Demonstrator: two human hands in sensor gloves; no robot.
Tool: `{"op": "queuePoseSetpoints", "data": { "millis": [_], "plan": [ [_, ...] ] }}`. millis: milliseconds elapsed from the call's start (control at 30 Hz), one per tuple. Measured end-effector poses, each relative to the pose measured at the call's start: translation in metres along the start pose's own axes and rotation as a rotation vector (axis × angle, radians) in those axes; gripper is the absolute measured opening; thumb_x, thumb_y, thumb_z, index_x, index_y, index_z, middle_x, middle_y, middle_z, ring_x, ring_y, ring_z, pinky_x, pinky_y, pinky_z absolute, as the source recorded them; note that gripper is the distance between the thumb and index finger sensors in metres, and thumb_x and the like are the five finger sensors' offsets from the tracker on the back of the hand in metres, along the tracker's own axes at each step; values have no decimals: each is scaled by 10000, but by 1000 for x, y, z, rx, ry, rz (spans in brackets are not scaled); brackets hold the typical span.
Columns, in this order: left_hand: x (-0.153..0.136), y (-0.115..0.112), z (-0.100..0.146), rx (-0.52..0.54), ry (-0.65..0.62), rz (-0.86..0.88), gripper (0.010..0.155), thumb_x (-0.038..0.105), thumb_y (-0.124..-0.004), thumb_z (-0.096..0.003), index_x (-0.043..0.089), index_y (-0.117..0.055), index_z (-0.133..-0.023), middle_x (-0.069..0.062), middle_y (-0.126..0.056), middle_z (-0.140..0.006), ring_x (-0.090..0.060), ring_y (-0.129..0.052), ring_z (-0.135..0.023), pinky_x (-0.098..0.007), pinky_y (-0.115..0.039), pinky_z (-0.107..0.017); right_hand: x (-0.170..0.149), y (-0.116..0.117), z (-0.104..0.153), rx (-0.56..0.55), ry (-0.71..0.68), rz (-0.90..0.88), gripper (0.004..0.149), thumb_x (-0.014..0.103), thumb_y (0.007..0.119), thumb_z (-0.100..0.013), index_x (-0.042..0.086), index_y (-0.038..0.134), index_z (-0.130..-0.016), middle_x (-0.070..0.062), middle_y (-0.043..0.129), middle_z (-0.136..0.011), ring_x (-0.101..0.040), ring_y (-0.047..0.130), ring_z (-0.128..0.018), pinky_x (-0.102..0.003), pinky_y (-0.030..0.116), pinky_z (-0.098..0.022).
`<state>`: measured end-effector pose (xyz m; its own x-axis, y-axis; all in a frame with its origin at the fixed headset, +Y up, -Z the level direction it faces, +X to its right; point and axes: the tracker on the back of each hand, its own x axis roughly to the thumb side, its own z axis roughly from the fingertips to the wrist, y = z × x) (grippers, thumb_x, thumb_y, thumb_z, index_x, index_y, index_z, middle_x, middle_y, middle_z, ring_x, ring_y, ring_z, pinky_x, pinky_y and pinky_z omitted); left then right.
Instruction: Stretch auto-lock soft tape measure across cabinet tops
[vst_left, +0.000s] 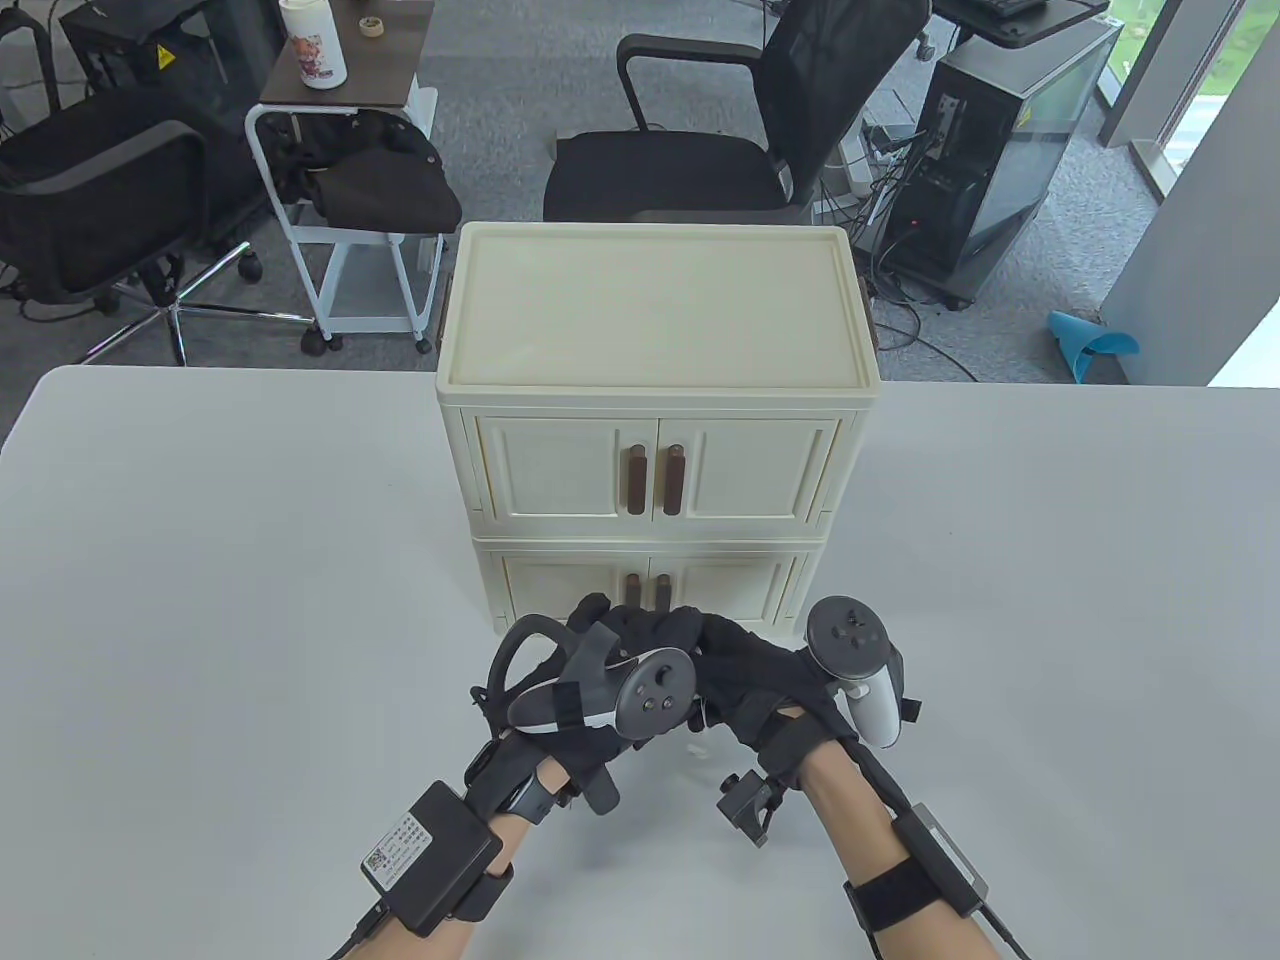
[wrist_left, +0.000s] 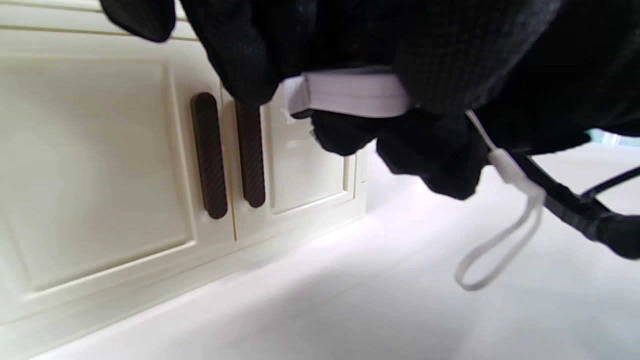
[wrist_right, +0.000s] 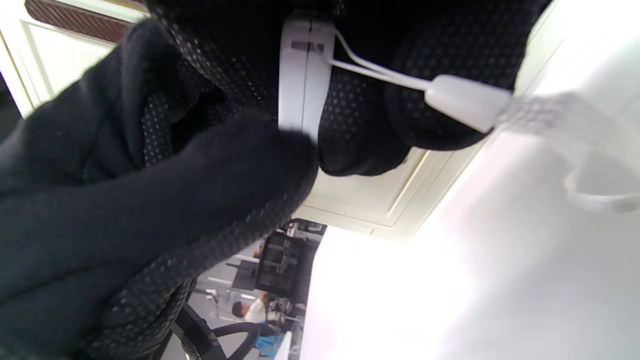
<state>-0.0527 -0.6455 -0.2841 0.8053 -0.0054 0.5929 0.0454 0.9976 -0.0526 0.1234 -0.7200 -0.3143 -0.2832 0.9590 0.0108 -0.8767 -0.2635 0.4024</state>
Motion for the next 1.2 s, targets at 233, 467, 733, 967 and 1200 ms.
{"op": "queuePoseSetpoints", "data": {
  "millis": [233,467,733,967,1200],
  "plan": [
    [-15,-6,9,46,35,61,699,472,-792,-552,177,-540,-1133,-24,-762,-1120,-284,-836,-1036,-629,-605,-766,6,-11,5,0,-31,-45,572,289,837,-574,-4,621,-1016,-236,897,-806,-297,1024,-534,-442,889,-371],
    [-22,-12,16,139,43,174,573,454,-710,-587,191,-622,-1089,6,-817,-1068,-268,-864,-1003,-632,-612,-762,9,-16,9,31,-59,-104,542,286,849,-567,20,664,-1002,-225,911,-803,-298,1034,-536,-444,900,-371],
    [-23,-13,25,261,68,194,455,435,-704,-599,227,-721,-1004,63,-891,-976,-215,-920,-943,-634,-615,-766,11,-14,12,34,-73,-129,549,286,847,-569,10,661,-1005,-235,910,-803,-287,1041,-541,-437,913,-374],
    [-26,-8,32,293,76,200,439,455,-663,-613,249,-733,-995,73,-893,-971,-218,-910,-948,-645,-609,-767,21,-14,13,35,-80,-119,551,290,847,-569,12,659,-1007,-237,909,-804,-287,1040,-540,-435,914,-371],
    [-42,8,42,332,123,199,428,461,-656,-619,262,-732,-989,80,-885,-974,-219,-896,-958,-645,-609,-767,39,-27,17,13,-100,-93,554,291,850,-567,12,660,-1006,-234,910,-803,-288,1039,-539,-434,913,-371]
  ]
}}
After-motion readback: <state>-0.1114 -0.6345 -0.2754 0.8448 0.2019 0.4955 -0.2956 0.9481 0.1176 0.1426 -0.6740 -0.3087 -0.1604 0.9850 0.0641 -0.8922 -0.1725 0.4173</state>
